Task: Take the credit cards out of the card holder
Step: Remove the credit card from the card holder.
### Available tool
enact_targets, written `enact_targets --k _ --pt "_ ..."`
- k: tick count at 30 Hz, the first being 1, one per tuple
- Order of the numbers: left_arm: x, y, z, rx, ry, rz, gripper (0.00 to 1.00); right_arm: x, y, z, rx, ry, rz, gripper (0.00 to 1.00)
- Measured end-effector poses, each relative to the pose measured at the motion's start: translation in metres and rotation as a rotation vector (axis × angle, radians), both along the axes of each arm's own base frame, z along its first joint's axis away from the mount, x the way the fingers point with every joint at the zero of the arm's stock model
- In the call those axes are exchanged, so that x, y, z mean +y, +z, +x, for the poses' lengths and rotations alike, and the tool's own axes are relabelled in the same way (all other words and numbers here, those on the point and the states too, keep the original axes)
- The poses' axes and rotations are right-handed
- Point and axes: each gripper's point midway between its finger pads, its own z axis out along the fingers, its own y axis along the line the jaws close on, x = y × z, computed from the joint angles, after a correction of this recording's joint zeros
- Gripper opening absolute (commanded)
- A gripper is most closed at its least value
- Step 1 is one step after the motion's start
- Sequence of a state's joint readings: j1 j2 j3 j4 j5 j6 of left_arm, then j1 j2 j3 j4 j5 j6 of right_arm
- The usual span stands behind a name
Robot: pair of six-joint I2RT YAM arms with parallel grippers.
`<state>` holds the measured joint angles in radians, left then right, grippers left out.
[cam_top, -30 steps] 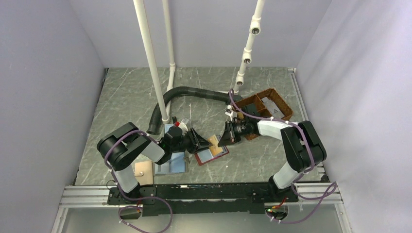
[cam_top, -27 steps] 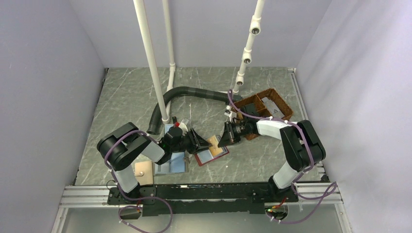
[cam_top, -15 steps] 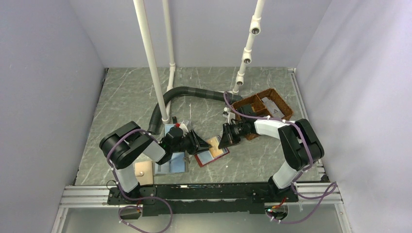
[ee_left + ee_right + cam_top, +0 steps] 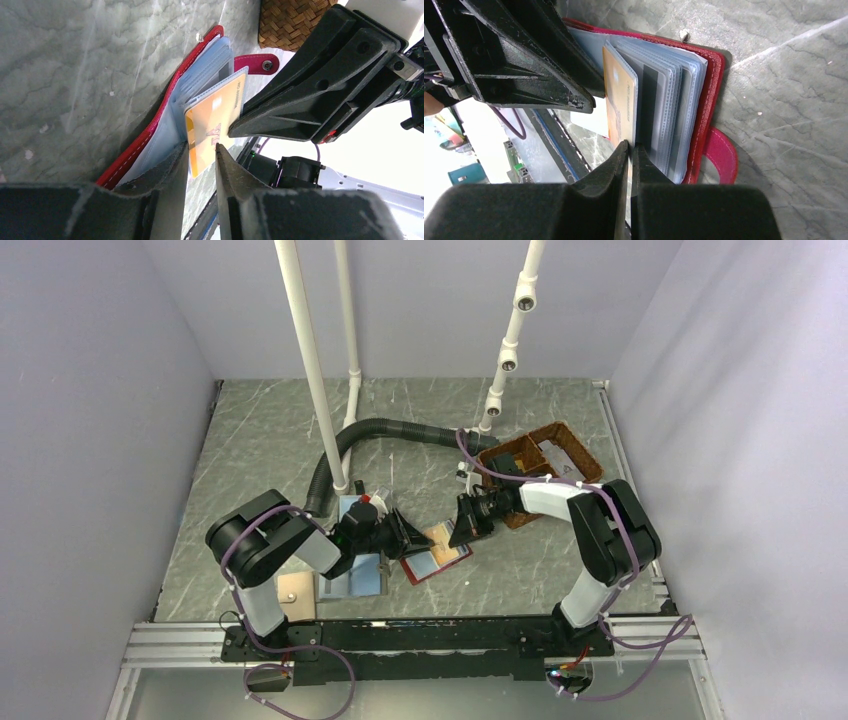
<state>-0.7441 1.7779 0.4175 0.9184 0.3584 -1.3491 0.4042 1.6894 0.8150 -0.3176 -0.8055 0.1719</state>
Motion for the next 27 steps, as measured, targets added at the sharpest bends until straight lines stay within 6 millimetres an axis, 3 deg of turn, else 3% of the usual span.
enact_targets --k 10,20,23,27 --pt "-0.0010 -0.0024 0.0001 -0.013 -0.008 0.024 0.30 0.0007 -0.0008 -0.0003 0.023 0.002 -0.005 0.00" --pt "-0.0016 -0.0032 0.0005 -0.019 0.003 0.038 0.19 0.0000 -0.0010 -0.0007 0.028 0.000 -0.010 0.00" --pt "-0.0017 -0.0035 0.0008 -0.022 0.007 0.040 0.22 -0.0006 -0.0014 -0.0004 0.029 -0.002 -0.016 0.00" --pt "-0.0027 -0.0028 0.0004 -0.027 0.008 0.041 0.33 -0.0006 -0.0014 -0.0006 0.033 -0.004 -0.017 0.00"
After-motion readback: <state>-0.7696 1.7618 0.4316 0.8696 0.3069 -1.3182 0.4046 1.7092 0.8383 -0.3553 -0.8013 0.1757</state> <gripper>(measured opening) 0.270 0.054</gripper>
